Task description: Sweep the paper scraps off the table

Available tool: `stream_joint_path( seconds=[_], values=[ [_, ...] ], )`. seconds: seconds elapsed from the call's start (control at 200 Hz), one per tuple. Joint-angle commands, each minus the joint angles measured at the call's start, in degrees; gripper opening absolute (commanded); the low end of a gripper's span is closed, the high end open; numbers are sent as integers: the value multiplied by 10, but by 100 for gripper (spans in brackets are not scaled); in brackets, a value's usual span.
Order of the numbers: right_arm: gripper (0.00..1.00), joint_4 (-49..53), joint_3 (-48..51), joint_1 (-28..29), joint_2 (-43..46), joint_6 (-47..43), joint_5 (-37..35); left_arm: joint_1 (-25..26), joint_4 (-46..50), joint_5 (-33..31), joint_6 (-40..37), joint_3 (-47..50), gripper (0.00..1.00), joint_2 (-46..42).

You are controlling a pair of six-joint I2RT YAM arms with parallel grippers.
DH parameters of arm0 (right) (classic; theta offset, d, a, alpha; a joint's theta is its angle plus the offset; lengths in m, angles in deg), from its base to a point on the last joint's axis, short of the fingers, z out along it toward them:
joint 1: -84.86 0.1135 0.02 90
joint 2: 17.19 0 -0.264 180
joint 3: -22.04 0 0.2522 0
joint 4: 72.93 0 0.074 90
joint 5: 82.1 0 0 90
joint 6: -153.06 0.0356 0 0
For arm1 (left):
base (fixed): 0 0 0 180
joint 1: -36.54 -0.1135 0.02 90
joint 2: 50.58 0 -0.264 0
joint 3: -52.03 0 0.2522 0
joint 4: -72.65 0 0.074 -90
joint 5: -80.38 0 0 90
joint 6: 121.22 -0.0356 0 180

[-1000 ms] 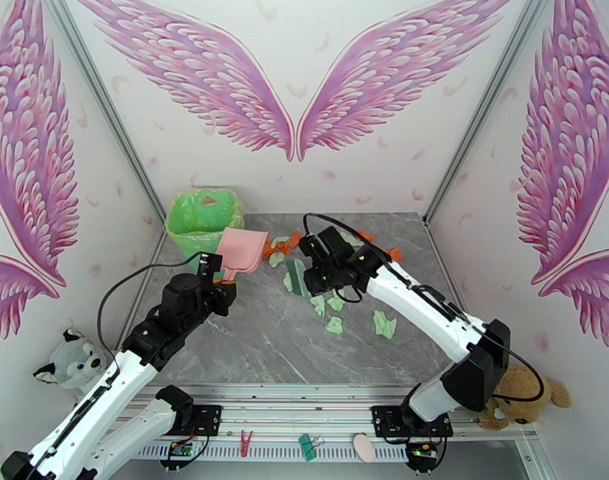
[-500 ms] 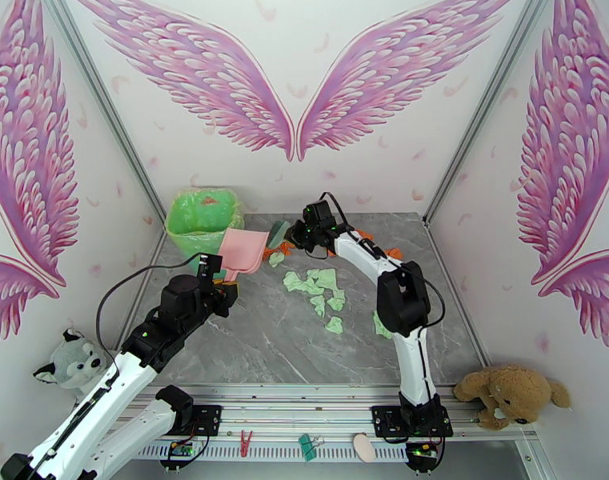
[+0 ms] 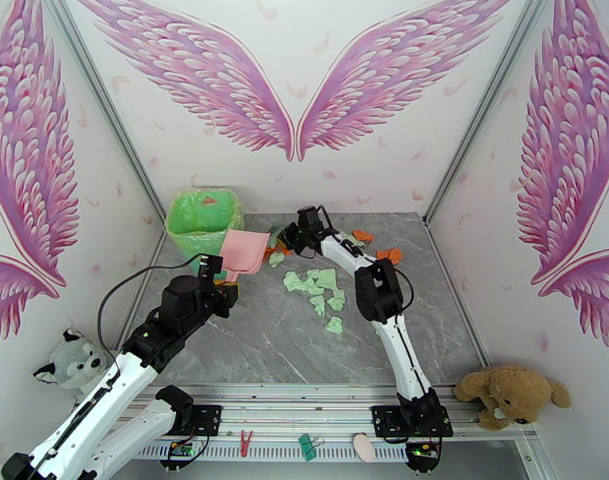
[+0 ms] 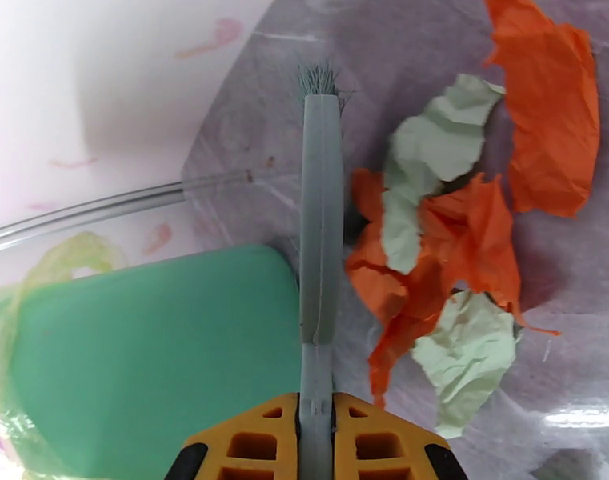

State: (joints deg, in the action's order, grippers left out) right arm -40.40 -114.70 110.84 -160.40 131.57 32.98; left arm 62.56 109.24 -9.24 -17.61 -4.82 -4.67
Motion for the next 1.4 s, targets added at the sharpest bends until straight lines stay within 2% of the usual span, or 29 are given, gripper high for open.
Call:
stream_joint_path(
  seconds=[0.0, 0.13, 0.35, 0.52, 0.84, 0.98, 1.06, 1.125, 1.235, 1.395],
  values=[
    [0, 6, 14, -7, 12, -2, -6, -2, -11, 0, 1, 8, 0, -3],
    [0, 9, 65, -19, 34, -18, 8, -2, -11, 1, 1, 7, 0, 1],
    [0, -7, 221, -45, 120, -62, 28, -3, -14, 1, 0, 9, 0, 5],
    [0, 5, 327, -67, 212, -113, 31, -3, -19, 4, -1, 8, 0, 16],
    [0, 62, 476, -95, 419, -217, -19, -4, -24, 9, -1, 12, 0, 17],
    [0, 112, 449, -100, 486, -269, -52, -4, -34, 11, 1, 20, 0, 18],
    [0, 153, 403, -104, 492, -299, -83, -4, -37, 12, 2, 22, 0, 20],
    [0, 156, 375, -119, 482, -295, -77, -4, -38, 14, 3, 23, 0, 20],
    [0, 106, 355, -155, 438, -236, -63, -4, -36, 19, 5, 22, 0, 19],
    [0, -36, 342, -199, 357, -130, -46, -3, -26, 30, 18, 24, 0, 2]
  ],
)
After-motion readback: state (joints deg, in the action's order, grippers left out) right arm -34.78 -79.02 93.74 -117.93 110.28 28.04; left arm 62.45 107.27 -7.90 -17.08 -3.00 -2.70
